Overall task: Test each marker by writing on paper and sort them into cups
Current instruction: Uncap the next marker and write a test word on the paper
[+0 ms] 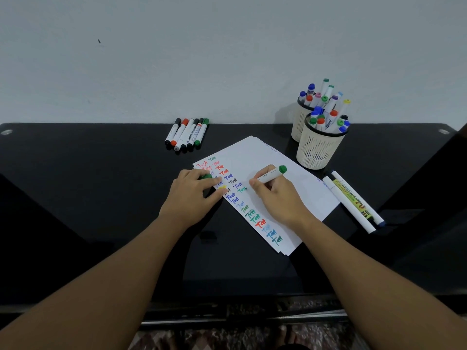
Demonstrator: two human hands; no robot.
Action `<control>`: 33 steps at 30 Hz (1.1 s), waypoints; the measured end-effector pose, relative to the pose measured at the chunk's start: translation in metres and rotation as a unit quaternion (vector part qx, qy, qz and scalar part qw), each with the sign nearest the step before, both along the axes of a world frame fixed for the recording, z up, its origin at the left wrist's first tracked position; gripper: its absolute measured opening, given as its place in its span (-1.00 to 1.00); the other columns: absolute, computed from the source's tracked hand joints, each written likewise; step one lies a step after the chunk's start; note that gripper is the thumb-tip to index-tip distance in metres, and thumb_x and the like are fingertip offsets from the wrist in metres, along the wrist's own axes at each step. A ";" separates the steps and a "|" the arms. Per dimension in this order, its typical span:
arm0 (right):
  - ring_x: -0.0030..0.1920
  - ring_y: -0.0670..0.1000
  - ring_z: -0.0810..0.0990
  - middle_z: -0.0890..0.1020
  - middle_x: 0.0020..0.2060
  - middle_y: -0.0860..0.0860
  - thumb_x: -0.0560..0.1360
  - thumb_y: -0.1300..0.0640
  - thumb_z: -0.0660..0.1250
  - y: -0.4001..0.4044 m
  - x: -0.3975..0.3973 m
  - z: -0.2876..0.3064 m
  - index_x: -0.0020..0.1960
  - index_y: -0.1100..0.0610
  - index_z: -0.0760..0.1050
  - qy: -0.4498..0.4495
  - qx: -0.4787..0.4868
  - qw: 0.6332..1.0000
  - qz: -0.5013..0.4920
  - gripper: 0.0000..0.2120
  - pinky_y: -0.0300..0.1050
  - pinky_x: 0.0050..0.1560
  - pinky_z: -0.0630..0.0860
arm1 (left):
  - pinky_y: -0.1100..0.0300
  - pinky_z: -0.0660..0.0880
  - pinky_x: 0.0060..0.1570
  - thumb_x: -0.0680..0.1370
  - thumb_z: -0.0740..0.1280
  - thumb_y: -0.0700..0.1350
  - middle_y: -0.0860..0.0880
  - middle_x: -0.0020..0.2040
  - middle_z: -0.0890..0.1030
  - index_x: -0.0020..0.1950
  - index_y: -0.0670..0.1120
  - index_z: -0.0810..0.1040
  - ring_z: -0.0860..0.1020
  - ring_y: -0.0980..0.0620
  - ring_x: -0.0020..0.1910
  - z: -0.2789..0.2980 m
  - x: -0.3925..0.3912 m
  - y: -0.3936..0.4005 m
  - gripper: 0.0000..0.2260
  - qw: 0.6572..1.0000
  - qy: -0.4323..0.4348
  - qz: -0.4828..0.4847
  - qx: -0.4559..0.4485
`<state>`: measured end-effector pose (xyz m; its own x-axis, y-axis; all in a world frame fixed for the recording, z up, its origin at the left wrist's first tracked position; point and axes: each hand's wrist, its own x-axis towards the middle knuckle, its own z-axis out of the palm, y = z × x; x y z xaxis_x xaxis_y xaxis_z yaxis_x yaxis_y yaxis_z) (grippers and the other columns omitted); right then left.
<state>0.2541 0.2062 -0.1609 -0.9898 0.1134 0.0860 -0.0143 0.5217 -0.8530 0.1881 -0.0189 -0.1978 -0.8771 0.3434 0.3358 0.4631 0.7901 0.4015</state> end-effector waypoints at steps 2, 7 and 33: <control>-0.20 -0.29 0.56 0.60 -0.19 -0.15 0.67 -0.01 0.31 0.000 0.000 0.001 0.08 0.00 0.50 -0.002 -0.003 1.000 0.010 -0.91 -0.31 -0.16 0.44 | -0.01 0.35 0.26 0.56 0.34 0.25 0.06 0.31 0.54 0.31 0.16 0.63 0.36 -0.04 0.33 0.000 0.000 0.000 -0.63 1.000 0.000 0.001 -0.003; -0.16 -0.20 0.60 0.62 -0.18 -0.09 0.67 -0.02 0.30 0.000 -0.001 -0.001 0.10 -0.02 0.49 0.014 -0.005 1.000 0.001 -0.92 -0.29 -0.13 0.49 | -0.04 0.39 0.29 0.56 0.36 0.25 0.04 0.30 0.54 0.33 0.14 0.62 0.39 -0.04 0.32 0.001 0.002 0.000 -0.61 1.000 -0.006 0.001 0.008; 0.12 0.02 0.60 0.65 0.16 -0.08 0.68 0.00 0.28 0.007 -0.029 0.026 0.44 -0.10 0.38 0.000 0.319 0.942 0.100 -0.66 0.01 0.14 0.52 | 0.13 0.41 -0.10 0.70 0.20 -0.08 -0.01 0.03 0.58 0.31 -0.04 0.49 0.47 0.03 -0.03 0.015 0.007 -0.002 -0.80 0.995 -0.028 0.053 0.086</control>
<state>0.2252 0.2132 -0.1350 -0.9858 -0.1507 0.0741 -0.1675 0.9154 -0.3660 0.1948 -0.0208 -0.1833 -0.9242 0.1903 0.3312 0.3544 0.7506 0.5577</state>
